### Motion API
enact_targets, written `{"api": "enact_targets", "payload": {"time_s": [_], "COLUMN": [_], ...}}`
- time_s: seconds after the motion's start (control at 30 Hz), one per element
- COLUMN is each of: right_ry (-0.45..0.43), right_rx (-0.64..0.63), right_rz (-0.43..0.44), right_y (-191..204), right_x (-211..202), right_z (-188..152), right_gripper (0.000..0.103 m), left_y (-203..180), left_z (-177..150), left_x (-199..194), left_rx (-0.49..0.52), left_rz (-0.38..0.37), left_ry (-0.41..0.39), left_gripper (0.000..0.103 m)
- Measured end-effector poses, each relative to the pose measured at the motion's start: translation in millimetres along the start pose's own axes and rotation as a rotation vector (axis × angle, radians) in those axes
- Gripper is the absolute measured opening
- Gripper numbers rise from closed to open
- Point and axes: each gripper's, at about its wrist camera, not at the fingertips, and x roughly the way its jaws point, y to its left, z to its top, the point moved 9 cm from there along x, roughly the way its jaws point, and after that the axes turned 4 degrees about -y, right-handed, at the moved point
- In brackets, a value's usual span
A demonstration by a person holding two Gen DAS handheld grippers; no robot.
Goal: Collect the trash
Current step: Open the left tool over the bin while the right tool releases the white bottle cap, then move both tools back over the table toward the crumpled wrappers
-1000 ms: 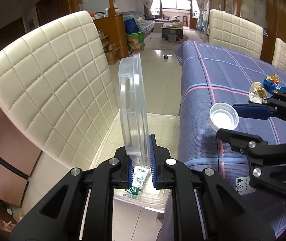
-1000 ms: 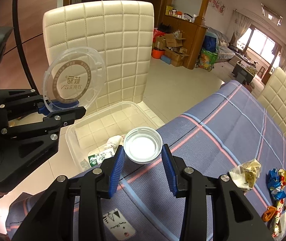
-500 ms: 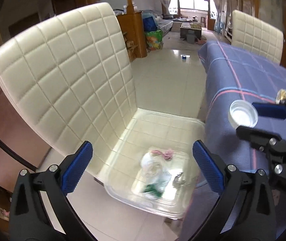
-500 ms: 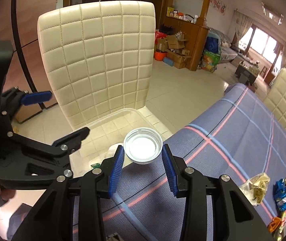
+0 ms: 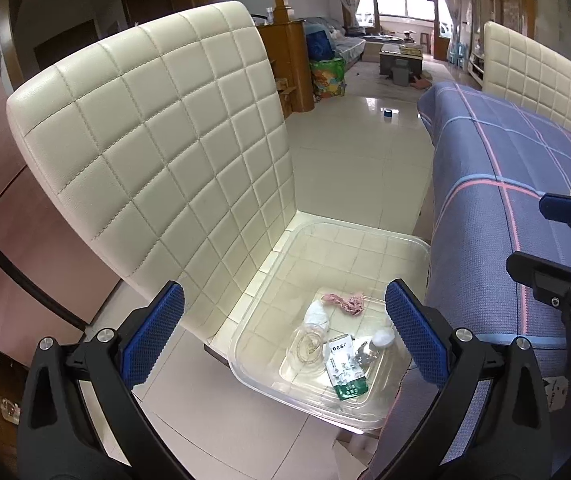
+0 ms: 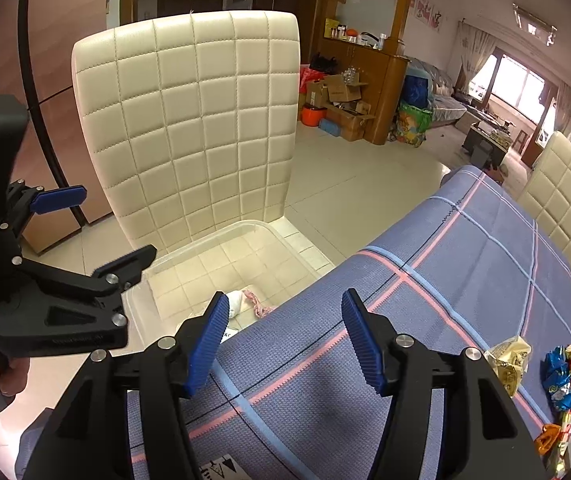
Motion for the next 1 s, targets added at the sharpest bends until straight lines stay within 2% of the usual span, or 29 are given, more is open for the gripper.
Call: {"api": "enact_targets", "payload": {"time_s": [0.23, 0.4, 0.53, 0.7, 0.83, 1.0], "right_ry": [0.007, -0.002, -0.002, 0.013, 0.012, 0.021], "right_rx": [0.021, 0.058, 0.143, 0.295, 0.367, 0.430], "right_rz": [-0.007, -0.063, -0.142, -0.242, -0.323, -0.405], "right_y": [-6, -35, -80, -150, -196, -244], "right_x": [-9, -29, -51, -81, -107, -135], "right_z": [-12, -28, -48, -82, -109, -142], "right_gripper": [0.057, 0.057, 0.057, 0.057, 0.057, 0.057], "left_y": [-10, -43, -77, -136, -187, -252], "left_z": [1, 10, 21, 35, 45, 51], "left_x": [-11, -24, -34, -43, -46, -42], "left_rx": [0.014, 0.072, 0.126, 0.198, 0.252, 0.317], "left_rz": [-0.018, -0.061, -0.105, -0.190, -0.263, -0.332], "left_ry": [-0.006, -0.030, -0.054, -0.071, -0.081, -0.052], "left_gripper": [0.099, 0.099, 0.099, 0.099, 0.099, 0.099]}}
